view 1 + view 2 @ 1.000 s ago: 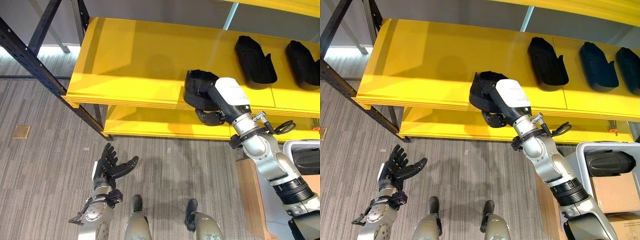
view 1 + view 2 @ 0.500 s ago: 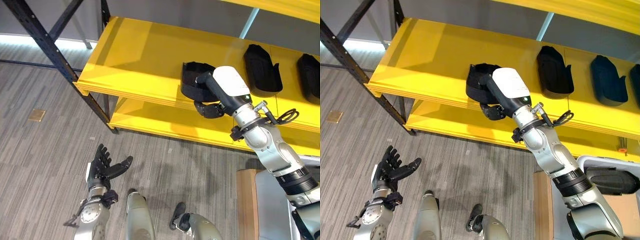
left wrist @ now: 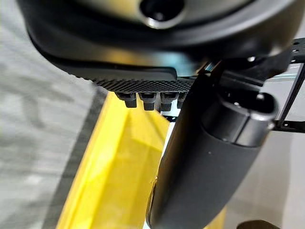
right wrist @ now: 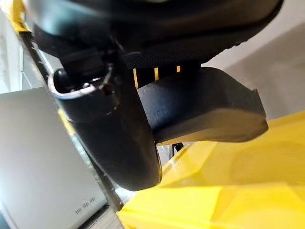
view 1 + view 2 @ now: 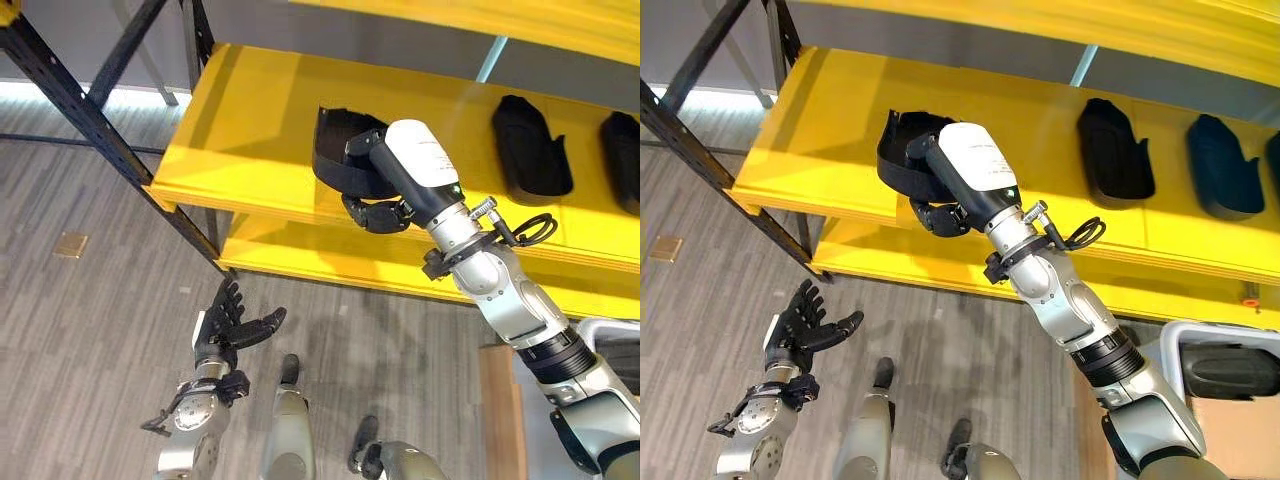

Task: Move parts from the plastic box to the shelf.

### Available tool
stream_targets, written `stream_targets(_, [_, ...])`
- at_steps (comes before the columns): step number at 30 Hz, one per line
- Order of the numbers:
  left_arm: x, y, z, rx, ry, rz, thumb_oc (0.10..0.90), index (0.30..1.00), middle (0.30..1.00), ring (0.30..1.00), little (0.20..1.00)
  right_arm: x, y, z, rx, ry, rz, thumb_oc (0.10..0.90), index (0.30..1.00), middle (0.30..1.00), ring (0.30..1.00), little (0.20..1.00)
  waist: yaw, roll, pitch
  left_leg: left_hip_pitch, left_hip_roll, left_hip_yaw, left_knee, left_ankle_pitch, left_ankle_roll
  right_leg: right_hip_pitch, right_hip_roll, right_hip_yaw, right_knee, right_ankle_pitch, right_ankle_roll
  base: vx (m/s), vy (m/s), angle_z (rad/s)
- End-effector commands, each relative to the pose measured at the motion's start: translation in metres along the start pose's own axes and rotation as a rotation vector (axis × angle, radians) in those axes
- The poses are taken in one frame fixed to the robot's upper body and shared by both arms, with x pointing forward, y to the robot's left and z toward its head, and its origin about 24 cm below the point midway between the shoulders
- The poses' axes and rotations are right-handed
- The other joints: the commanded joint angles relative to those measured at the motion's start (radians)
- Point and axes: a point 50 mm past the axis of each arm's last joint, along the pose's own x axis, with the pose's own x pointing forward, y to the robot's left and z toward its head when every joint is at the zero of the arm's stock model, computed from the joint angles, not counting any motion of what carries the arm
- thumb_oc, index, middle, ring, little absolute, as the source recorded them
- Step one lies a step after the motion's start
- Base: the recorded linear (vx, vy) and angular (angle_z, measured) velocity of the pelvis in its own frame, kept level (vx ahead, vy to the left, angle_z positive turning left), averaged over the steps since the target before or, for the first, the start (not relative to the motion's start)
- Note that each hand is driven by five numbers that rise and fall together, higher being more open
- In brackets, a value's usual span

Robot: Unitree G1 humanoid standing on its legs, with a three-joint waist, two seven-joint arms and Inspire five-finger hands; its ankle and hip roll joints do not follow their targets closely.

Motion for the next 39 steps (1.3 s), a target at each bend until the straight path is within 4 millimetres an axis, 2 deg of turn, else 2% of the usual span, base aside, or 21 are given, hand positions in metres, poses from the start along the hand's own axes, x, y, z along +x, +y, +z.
stream_targets(1, [-0.005, 0.012, 0.041, 0.055, -0.196, -0.019, 0.900, 1.000, 1.000, 1.000, 1.000, 0.022, -0.053, 0.034, -0.025, -0.189, -0.253, 0.400, 0.300, 0.300, 0.300, 0.300, 0.017, -0.069, -0.124, -0.097, -0.030, 0.011, 0.234, -0.213, -0.004, 0.155, -0.244, -0.025, -0.169, 0.139, 0.124, 0.09, 0.089, -0.04])
stream_targets(6, [-0.004, 0.013, 0.041, 0.057, -0.197, -0.018, 0.900, 1.000, 1.000, 1.000, 1.000, 0.028, -0.060, 0.040, -0.051, -0.217, -0.257, 0.400, 0.300, 0.300, 0.300, 0.300, 0.016, -0.072, -0.119, -0.126, -0.034, 0.010, 0.271, -0.233, -0.002, 0.139, -0.246, -0.033, -0.154, 0.136, 0.125, 0.04, 0.032, 0.02])
stream_targets(10, [-0.005, 0.016, 0.042, 0.056, -0.196, -0.010, 0.900, 1.000, 1.000, 1.000, 1.000, 0.038, -0.074, 0.045, -0.118, -0.246, -0.274, 0.400, 0.300, 0.300, 0.300, 0.300, 0.018, -0.076, -0.112, -0.152, -0.034, 0.002, 0.291, -0.238, -0.004, 0.122, -0.235, -0.039, -0.133, 0.123, 0.123, 0.02, -0.007, 0.04])
stream_targets(17, [-0.006, 0.019, 0.040, 0.035, -0.189, -0.002, 0.900, 1.000, 1.000, 1.000, 1.000, 0.048, -0.098, 0.039, -0.229, -0.221, -0.311, 0.400, 0.300, 0.300, 0.300, 0.300, 0.022, -0.076, -0.104, -0.162, -0.031, -0.007, 0.293, -0.236, -0.007, 0.106, -0.224, -0.040, -0.112, 0.105, 0.122, 0.01, -0.012, -0.04])
stream_targets(24, [-0.006, 0.021, 0.040, 0.035, -0.189, 0.000, 0.900, 1.000, 1.000, 1.000, 1.000, 0.052, -0.106, 0.020, -0.265, -0.136, -0.290, 0.400, 0.300, 0.300, 0.300, 0.300, 0.024, -0.072, -0.090, -0.163, -0.030, -0.013, 0.289, -0.229, -0.012, 0.101, -0.218, -0.042, -0.112, 0.103, 0.122, 0.00, -0.009, 0.09])
stream_targets(31, [-0.004, 0.024, 0.048, 0.081, -0.209, -0.004, 0.900, 1.000, 1.000, 1.000, 1.000, 0.052, -0.102, 0.019, -0.213, -0.137, -0.279, 0.400, 0.300, 0.300, 0.300, 0.300, 0.033, -0.085, -0.081, -0.160, -0.037, -0.019, 0.325, -0.270, 0.010, 0.097, -0.227, -0.040, -0.099, 0.127, 0.134, 0.02, 0.038, -0.02])
stream_targets(32, [-0.001, 0.025, 0.050, 0.125, -0.212, -0.018, 0.900, 1.000, 1.000, 1.000, 1.000, 0.046, -0.095, 0.012, -0.192, -0.114, -0.259, 0.400, 0.300, 0.300, 0.300, 0.300, 0.030, -0.087, -0.082, -0.152, -0.058, -0.022, 0.337, -0.299, 0.030, 0.092, -0.238, -0.031, -0.032, 0.161, 0.134, 0.07, 0.126, -0.03])
stream_targets(33, [-0.001, 0.025, 0.050, 0.126, -0.212, -0.019, 0.900, 1.000, 1.000, 1.000, 1.000, 0.046, -0.095, 0.012, -0.193, -0.114, -0.260, 0.400, 0.300, 0.300, 0.300, 0.300, 0.029, -0.089, -0.085, -0.154, -0.061, -0.022, 0.333, -0.293, 0.032, 0.089, -0.240, -0.032, -0.033, 0.165, 0.135, 0.10, 0.184, 0.04])
stream_targets(34, [0.000, 0.024, 0.050, 0.144, -0.205, -0.028, 0.900, 1.000, 1.000, 1.000, 1.000, 0.041, -0.090, 0.008, -0.173, -0.100, -0.253, 0.400, 0.300, 0.300, 0.300, 0.300, 0.015, -0.082, -0.082, -0.130, -0.077, -0.023, 0.325, -0.305, 0.050, 0.049, -0.246, -0.003, 0.061, 0.242, 0.125, 0.08, 0.249, 0.13])
stream_targets(35, [0.004, 0.024, 0.049, 0.170, -0.200, -0.031, 0.900, 1.000, 1.000, 1.000, 1.000, 0.036, -0.080, 0.000, -0.165, -0.065, -0.224, 0.400, 0.300, 0.300, 0.300, 0.300, -0.003, -0.067, -0.090, -0.089, -0.098, -0.020, 0.294, -0.307, 0.076, -0.018, -0.255, 0.049, 0.196, 0.359, 0.135, 0.13, 0.332, 0.28])
stream_targets(37, [0.008, 0.014, 0.047, 0.175, -0.194, -0.063, 0.900, 1.000, 1.000, 1.000, 1.000, 0.031, -0.076, -0.007, -0.149, -0.030, -0.226, 0.400, 0.300, 0.300, 0.300, 0.300, -0.039, -0.039, -0.079, -0.029, -0.119, -0.039, 0.235, -0.292, 0.099, -0.080, -0.212, 0.131, 0.288, 0.378, 0.121, 0.12, 0.279, 0.75])
stream_targets(38, [0.009, 0.014, 0.047, 0.175, -0.195, -0.064, 0.900, 1.000, 1.000, 1.000, 1.000, 0.030, -0.076, -0.008, -0.145, -0.024, -0.234, 0.400, 0.300, 0.300, 0.300, 0.300, -0.041, -0.033, -0.079, -0.014, -0.120, -0.032, 0.224, -0.289, 0.106, -0.092, -0.222, 0.123, 0.286, 0.384, 0.118, 0.10, 0.125, 0.86])
stream_targets(39, [0.009, 0.012, 0.050, 0.173, -0.205, -0.070, 0.900, 1.000, 1.000, 1.000, 1.000, 0.030, -0.074, -0.006, -0.134, -0.030, -0.236, 0.400, 0.300, 0.300, 0.300, 0.300, -0.031, -0.031, -0.079, -0.007, -0.109, -0.016, 0.230, -0.301, 0.098, -0.100, -0.299, 0.078, 0.215, 0.397, 0.117, 0.10, 0.009, 0.49])
